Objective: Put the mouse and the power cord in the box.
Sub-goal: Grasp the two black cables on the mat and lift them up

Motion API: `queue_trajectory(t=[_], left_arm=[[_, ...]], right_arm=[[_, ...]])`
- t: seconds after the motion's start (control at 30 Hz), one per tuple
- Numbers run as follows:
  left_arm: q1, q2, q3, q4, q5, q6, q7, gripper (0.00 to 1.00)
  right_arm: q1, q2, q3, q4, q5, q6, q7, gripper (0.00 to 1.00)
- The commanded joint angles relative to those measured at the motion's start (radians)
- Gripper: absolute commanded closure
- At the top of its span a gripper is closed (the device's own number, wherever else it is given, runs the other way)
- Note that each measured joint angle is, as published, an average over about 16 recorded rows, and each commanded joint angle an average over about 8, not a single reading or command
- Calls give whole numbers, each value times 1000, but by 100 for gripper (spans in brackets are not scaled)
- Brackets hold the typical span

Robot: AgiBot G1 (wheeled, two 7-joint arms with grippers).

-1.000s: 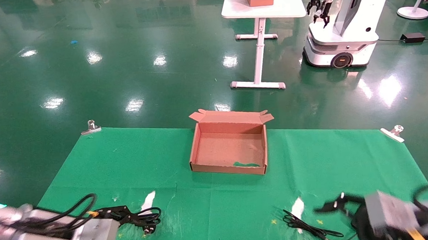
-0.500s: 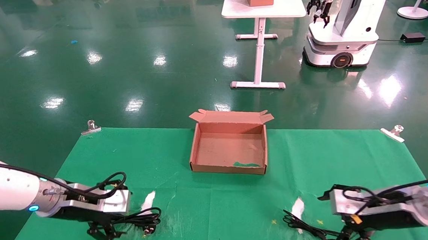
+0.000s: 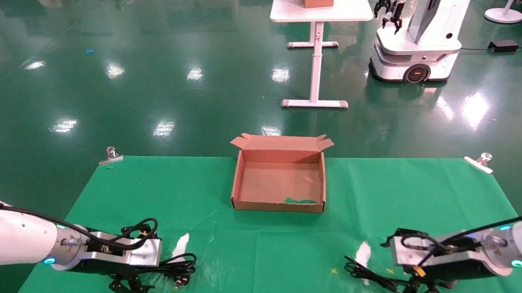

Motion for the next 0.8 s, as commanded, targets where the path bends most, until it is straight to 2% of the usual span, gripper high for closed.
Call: queue_trajectory(t=[0.03, 0.2, 0.23, 0.27, 0.33, 0.8], left_arm=[[0, 5, 0, 15, 0, -1, 18, 23], [-4, 11, 3, 33, 5, -2, 32, 86], [-5, 12, 3, 36, 5, -2, 34, 96], [-5, 12, 3, 35, 5, -2, 33, 100], [-5, 11, 3, 32, 5, -1, 32, 100], [-2, 7, 1, 20, 2, 1, 26, 100]], right_arm=[[7, -6, -5, -19, -8, 1, -17, 19], [18, -13, -12, -37, -19, 2, -30, 80], [20, -14, -13, -40, -21, 2, -31, 89], [20, -13, -14, -39, -21, 2, -31, 95], [19, -12, -13, -37, -20, 1, -29, 100], [12, -7, -9, -24, -13, -1, -24, 100]])
